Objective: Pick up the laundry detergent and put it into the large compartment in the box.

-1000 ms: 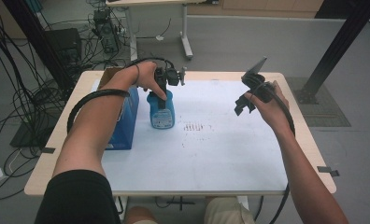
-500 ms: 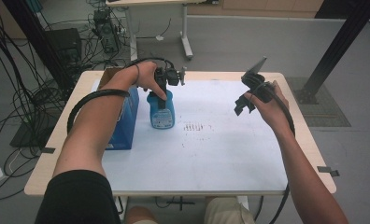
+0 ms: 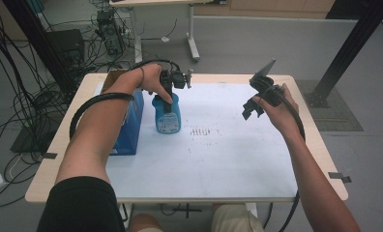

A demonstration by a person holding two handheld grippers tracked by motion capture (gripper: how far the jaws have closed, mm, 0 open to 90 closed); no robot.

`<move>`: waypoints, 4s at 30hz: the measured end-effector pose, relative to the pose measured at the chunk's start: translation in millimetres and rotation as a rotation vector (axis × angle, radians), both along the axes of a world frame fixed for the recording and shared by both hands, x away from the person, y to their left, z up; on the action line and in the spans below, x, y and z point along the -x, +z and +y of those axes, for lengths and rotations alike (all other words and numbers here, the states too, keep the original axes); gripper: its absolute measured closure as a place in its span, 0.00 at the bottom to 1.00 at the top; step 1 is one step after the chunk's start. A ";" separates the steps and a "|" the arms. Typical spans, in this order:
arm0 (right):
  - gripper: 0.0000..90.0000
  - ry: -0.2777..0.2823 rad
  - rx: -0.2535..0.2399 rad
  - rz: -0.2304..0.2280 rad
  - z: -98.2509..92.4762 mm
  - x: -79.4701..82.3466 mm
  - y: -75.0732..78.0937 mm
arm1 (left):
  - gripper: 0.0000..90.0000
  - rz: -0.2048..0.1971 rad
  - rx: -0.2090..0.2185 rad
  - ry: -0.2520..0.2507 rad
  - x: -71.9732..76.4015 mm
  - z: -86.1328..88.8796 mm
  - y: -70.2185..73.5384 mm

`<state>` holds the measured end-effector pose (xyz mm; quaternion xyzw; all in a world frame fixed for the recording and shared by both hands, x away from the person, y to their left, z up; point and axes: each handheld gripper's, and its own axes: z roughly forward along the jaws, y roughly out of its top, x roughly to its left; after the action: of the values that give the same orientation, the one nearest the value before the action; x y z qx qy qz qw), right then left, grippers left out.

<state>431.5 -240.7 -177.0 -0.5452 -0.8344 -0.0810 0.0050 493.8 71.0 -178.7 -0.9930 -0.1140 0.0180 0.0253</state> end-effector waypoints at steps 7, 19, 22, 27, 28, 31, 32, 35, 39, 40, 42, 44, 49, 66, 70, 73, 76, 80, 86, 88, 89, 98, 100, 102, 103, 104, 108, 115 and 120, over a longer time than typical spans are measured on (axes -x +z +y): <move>0.10 0.000 -0.003 -0.004 -1.0 0.5 -0.3 | 0.41 -0.001 -0.001 0.002 0.5 -0.2 0.0; 0.10 -0.001 -0.006 -0.003 -0.8 0.8 -1.8 | 0.41 0.001 -0.006 0.002 0.0 -1.3 0.2; 0.10 0.003 -0.006 -0.003 -0.1 0.9 -2.6 | 0.41 0.003 -0.006 0.013 0.2 -0.7 0.6; 0.10 0.003 -0.007 -0.003 -0.2 0.8 -3.2 | 0.41 0.006 -0.020 0.022 -0.4 -1.0 1.4; 0.09 0.002 -0.006 -0.004 -0.5 0.9 -3.6 | 0.41 0.009 -0.025 0.023 -0.6 -1.5 1.5; 0.09 0.000 -0.008 -0.003 -1.6 0.4 -4.8 | 0.41 0.010 -0.028 0.029 -0.6 -1.1 2.1; 0.09 0.000 -0.008 -0.002 -1.6 0.3 -5.1 | 0.41 0.007 -0.025 0.035 0.0 0.0 1.8; 0.09 0.004 -0.010 -0.002 -1.4 0.7 -5.5 | 0.41 0.006 -0.034 0.045 1.0 -0.8 2.4; 0.09 0.003 -0.010 -0.006 -2.0 2.0 -5.2 | 0.41 0.021 -0.001 0.079 -1.3 3.7 13.0; 0.09 0.004 -0.010 -0.007 -2.2 2.3 -5.1 | 0.41 0.025 0.007 0.085 -1.9 4.4 17.5; 0.09 0.004 -0.014 -0.005 -2.6 2.7 -4.5 | 0.41 0.027 0.016 0.102 -1.3 4.2 28.0; 0.09 0.006 -0.015 -0.009 -3.0 3.9 -3.9 | 0.41 0.010 0.023 0.121 2.2 3.6 39.7; 0.09 0.007 -0.024 -0.015 -4.3 7.5 -0.8 | 0.41 -0.036 0.014 0.164 13.7 -2.2 71.8; 0.09 0.057 -0.058 -0.039 -6.4 18.6 9.8 | 0.41 -0.115 -0.003 0.577 32.8 -3.9 186.6; 0.09 0.063 -0.057 -0.041 -5.5 19.1 11.4 | 0.41 -0.141 0.015 0.676 34.6 9.4 209.4; 0.09 0.068 -0.054 -0.045 -4.1 19.9 12.0 | 0.41 -0.144 0.032 0.765 34.6 23.8 222.9; 0.09 0.078 -0.050 -0.041 -1.5 19.4 11.2 | 0.41 -0.153 0.032 0.851 35.5 36.5 233.7; 0.09 0.094 -0.046 -0.038 2.2 19.5 9.6 | 0.41 -0.170 0.021 0.949 37.4 54.0 244.8; 0.09 0.109 -0.044 -0.039 3.4 20.4 9.4 | 0.41 -0.193 0.016 1.084 45.1 81.3 261.5; 0.09 0.108 -0.044 -0.039 3.6 20.6 9.8 | 0.41 -0.198 0.021 1.132 49.1 93.6 268.0; 0.09 0.111 -0.045 -0.038 3.4 20.5 10.0 | 0.41 -0.201 0.024 1.155 51.2 99.1 270.5; 0.09 0.108 -0.048 -0.038 3.4 20.9 9.1 | 0.41 -0.228 0.043 1.312 69.6 141.3 280.1; 0.09 0.108 -0.048 -0.039 3.9 21.3 9.4 | 0.41 -0.233 0.041 1.329 72.1 145.9 280.1; 0.09 0.110 -0.048 -0.040 4.7 21.5 9.9 | 0.41 -0.234 0.037 1.339 73.6 148.7 279.8; 0.09 0.110 -0.047 -0.040 5.2 21.7 10.2 | 0.41 -0.233 0.038 1.347 74.1 149.5 279.6; 0.09 0.112 -0.048 -0.042 5.5 21.9 10.6 | 0.41 -0.233 0.040 1.347 74.6 151.2 279.7; 0.09 0.111 -0.049 -0.045 5.3 22.7 12.0 | 0.41 -0.227 0.055 1.363 75.8 157.1 278.5; 0.09 0.105 -0.052 -0.039 3.3 22.6 10.7 | 0.41 -0.220 0.064 1.385 74.7 164.1 271.6; 0.09 0.108 -0.050 -0.041 4.0 22.0 10.3 | 0.41 -0.211 0.063 1.398 72.9 169.7 264.3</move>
<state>409.5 -236.7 -166.7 -0.4974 -0.8602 -0.1126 0.0062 420.9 240.6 85.6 -0.6838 -0.7263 -0.0628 -0.0318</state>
